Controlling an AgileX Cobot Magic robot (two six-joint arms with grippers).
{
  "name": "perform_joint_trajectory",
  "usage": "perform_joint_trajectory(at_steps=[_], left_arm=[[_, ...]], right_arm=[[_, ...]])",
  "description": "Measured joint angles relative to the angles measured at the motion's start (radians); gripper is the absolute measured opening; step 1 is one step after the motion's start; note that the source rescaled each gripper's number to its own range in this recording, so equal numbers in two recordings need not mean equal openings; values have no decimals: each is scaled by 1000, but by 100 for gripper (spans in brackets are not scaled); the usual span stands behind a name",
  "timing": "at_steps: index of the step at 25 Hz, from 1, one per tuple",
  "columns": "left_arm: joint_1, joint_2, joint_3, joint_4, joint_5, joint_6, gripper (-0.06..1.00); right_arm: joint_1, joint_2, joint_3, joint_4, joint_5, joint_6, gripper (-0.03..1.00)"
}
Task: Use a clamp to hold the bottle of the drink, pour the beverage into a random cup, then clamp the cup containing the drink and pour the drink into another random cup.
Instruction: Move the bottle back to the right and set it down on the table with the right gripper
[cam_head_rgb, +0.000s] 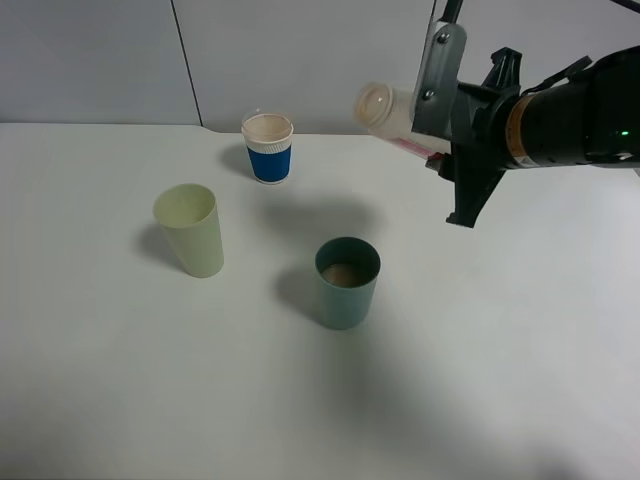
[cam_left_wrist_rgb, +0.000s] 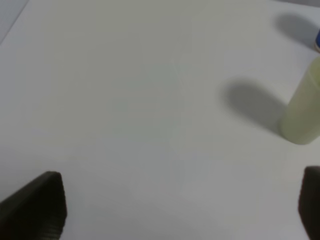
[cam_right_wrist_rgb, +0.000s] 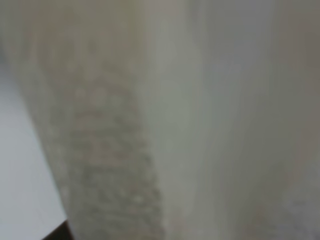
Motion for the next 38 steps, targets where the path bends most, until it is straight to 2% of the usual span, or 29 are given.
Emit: perform_joint_trajectory(at_steps=[4, 7, 12, 17, 27, 38], left_arm=[[0, 0, 0, 0, 0, 0, 80], [0, 0, 0, 0, 0, 0, 80], [0, 0, 0, 0, 0, 0, 80], [0, 0, 0, 0, 0, 0, 80], [0, 0, 0, 0, 0, 0, 80], [0, 0, 0, 0, 0, 0, 80]], right_arm=[[-91, 0, 0, 1, -164, 128, 0], [-157, 0, 0, 1, -242, 191, 0], [-248, 0, 0, 2, -336, 218, 0], [-336, 2, 15, 76, -447, 221, 0], [-455, 11, 44, 98, -490, 219, 0], [-509, 11, 44, 131, -506, 219, 0]])
